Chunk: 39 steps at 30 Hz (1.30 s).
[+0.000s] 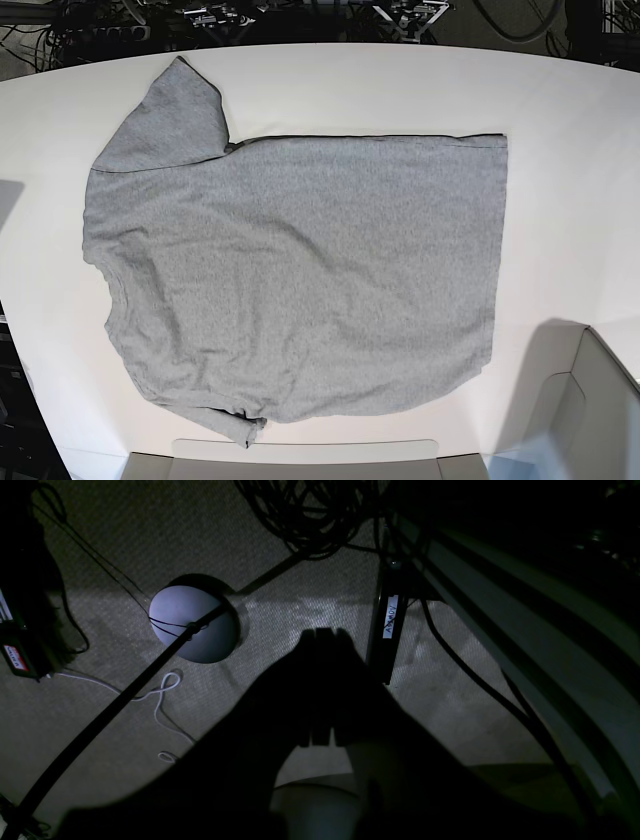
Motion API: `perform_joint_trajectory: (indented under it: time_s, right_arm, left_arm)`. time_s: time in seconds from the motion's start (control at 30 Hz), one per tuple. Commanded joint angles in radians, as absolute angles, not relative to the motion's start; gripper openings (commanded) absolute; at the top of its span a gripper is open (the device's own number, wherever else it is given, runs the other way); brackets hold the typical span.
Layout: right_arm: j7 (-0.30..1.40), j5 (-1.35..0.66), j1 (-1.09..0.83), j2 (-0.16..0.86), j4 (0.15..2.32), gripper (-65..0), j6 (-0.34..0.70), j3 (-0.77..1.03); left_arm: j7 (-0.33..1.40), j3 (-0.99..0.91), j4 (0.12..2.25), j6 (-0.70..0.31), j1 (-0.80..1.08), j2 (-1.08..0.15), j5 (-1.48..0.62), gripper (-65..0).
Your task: Fold the T-shirt properly
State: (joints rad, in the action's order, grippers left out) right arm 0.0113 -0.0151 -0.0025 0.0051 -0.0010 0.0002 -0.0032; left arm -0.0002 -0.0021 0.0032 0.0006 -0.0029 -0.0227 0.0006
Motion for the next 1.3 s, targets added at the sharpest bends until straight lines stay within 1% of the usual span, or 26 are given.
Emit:
perform_joint_trajectory:
  time_s: [0.0,0.5,0.93,1.03,1.13,1.2,1.27]
  right_arm:
    - [0.008,-0.008,0.007,0.005,0.0,-64.9,0.007,-0.005]
    - [0.01,-0.007,-0.021,0.007,0.0,-64.8,0.007,-0.007]
    - [0.01,-0.007,-0.016,0.039,0.0,-64.8,0.007,-0.007]
    - [0.002,-0.013,-0.022,0.041,0.0,-64.9,0.007,-0.001]
    - [-0.007,-0.015,-0.024,0.041,0.0,-64.9,0.007,0.001]
    - [-0.068,-0.015,-0.044,0.041,0.0,-64.9,0.007,0.001]
    - [-0.17,-0.015,-0.073,0.054,0.0,-64.9,0.007,0.001]
  left_arm:
    - [-0.002,-0.004,0.002,0.005,-0.002,-0.024,0.004,-65.0]
    - [-0.007,-0.005,0.007,0.007,-0.001,-0.022,0.002,-64.9]
    - [-0.012,-0.005,0.008,0.005,0.001,-0.022,0.002,-64.9]
    - [-0.087,-0.005,0.008,0.005,0.004,-0.024,0.002,-64.9]
    - [-0.222,-0.005,0.002,0.005,0.05,-0.024,0.001,-64.9]
    - [-0.328,-0.005,0.004,0.004,0.091,-0.024,0.001,-64.9]
    - [-0.433,-0.005,0.004,0.002,0.131,-0.024,0.001,-64.9]
